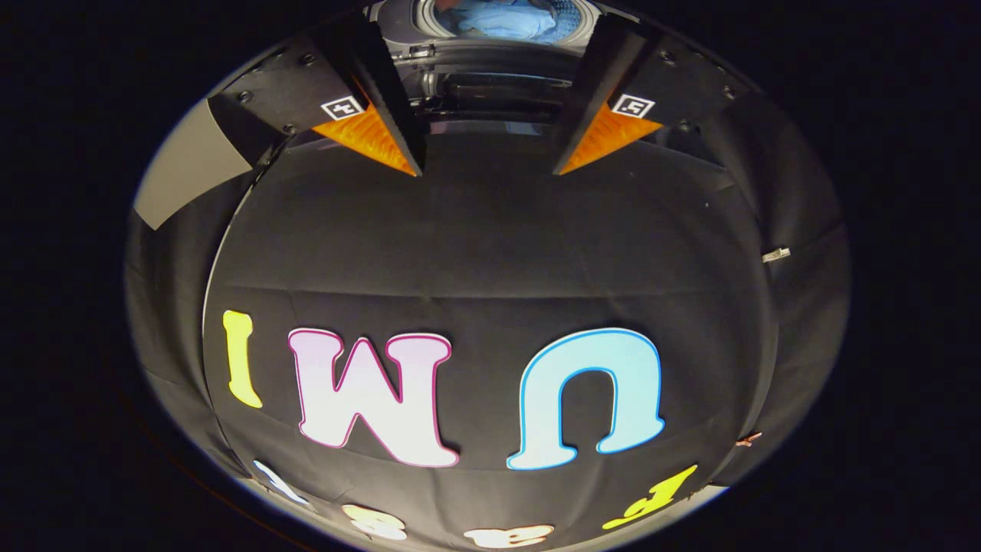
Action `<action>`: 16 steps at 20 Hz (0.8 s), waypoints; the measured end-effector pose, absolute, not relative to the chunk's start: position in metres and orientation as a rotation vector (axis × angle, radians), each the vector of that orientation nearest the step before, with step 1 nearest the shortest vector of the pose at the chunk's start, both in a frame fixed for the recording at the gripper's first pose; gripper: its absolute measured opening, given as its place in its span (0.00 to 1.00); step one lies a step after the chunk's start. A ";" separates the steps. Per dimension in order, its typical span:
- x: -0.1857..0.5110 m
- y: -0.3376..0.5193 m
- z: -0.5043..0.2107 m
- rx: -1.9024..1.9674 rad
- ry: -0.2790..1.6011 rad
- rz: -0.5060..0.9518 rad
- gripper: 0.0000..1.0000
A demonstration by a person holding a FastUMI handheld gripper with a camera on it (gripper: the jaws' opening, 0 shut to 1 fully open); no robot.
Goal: Put the clothes into the washing machine and then close the washing machine lid.
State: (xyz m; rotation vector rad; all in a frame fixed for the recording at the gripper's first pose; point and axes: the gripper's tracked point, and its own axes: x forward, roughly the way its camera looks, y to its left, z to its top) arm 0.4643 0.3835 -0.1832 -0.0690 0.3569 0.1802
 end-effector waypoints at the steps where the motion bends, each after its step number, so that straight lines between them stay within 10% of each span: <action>1: 0.458 0.382 -0.186 -0.066 0.375 0.180 1.00; 16: 0.400 0.370 -0.188 -0.071 0.438 0.208 1.00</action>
